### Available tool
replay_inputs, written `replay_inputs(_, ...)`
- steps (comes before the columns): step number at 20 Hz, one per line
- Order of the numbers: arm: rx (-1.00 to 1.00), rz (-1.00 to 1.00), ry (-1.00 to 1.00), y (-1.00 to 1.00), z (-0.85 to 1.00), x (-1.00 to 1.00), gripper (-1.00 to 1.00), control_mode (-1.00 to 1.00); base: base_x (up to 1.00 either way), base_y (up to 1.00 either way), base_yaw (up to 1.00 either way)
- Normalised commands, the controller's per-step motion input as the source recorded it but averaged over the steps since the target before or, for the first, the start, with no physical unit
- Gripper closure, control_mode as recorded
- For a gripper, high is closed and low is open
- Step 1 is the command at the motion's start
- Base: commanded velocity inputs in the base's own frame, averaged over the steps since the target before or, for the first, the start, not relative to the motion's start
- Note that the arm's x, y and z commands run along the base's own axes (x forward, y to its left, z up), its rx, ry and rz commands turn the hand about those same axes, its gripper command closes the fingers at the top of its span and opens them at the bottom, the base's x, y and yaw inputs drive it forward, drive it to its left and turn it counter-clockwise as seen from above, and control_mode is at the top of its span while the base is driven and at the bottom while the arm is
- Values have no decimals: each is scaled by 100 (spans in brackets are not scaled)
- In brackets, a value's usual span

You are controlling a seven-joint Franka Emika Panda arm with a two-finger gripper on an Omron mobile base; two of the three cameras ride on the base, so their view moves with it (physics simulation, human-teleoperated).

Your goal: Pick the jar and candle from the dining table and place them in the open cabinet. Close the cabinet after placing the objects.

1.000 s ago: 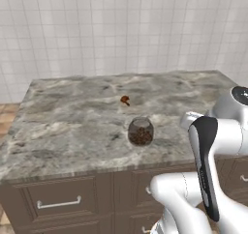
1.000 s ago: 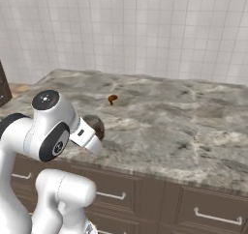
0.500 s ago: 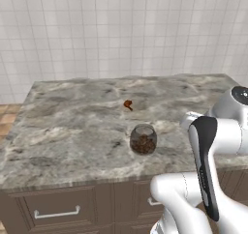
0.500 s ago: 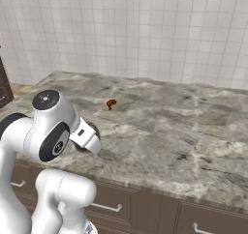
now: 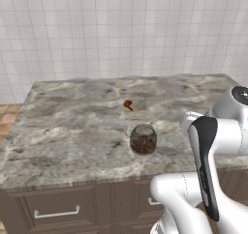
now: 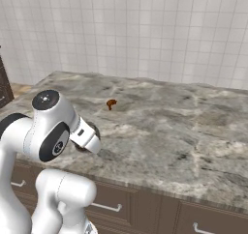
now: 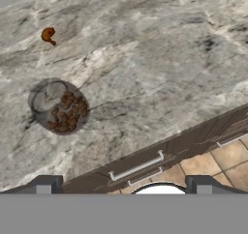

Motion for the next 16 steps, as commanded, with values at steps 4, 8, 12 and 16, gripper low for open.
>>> replay_inputs(4,0,0,0,0,0,0,-100,100,0,0,0)
replay_inputs(8,0,0,0,0,0,0,-100,100,0,0,0)
replay_inputs(12,0,0,0,0,0,0,-100,-100,0,0,0)
replay_inputs(16,13,3,2,-5,14,0,-100,-100,0,0,0)
